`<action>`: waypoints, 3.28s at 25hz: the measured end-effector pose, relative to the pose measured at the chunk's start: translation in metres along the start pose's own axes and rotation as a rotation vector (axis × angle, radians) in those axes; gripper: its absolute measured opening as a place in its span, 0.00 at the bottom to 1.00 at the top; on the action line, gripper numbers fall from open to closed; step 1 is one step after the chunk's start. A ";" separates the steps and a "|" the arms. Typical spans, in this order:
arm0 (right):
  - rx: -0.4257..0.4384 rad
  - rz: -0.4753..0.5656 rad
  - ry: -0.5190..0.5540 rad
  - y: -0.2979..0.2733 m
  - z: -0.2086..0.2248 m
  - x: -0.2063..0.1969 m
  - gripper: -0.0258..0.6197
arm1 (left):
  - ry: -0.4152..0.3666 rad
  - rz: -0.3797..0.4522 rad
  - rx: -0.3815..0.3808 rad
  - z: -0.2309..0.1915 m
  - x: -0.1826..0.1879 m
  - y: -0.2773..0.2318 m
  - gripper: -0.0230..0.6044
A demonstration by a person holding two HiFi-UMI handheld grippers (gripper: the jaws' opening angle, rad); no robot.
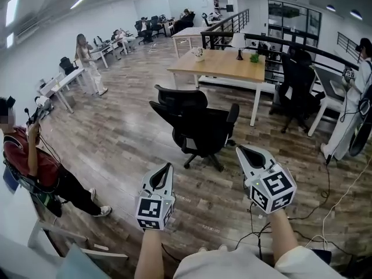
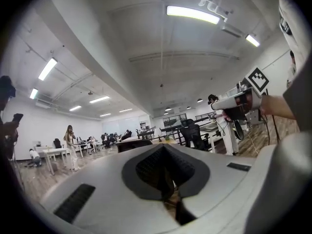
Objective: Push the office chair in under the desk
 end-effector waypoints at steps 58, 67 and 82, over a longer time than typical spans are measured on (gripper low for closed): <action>0.020 -0.172 0.012 -0.429 0.095 -0.091 0.39 | 0.146 -0.101 -0.016 -0.284 -0.125 -0.335 0.37; -0.021 -0.266 0.024 -0.453 0.104 -0.134 0.45 | 0.196 -0.164 -0.097 -0.289 -0.165 -0.366 0.59; 0.048 -0.360 0.070 -0.515 0.108 -0.193 0.52 | 0.207 -0.241 -0.116 -0.288 -0.204 -0.400 0.64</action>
Point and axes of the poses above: the fingertips, and each gripper's own axes: y backward along the fingers, z to its right, x out of its top, the point moved 1 cm from there along y, backward along the fingers, and after that the axes turned 8 degrees about -x, right-handed, at the moved point
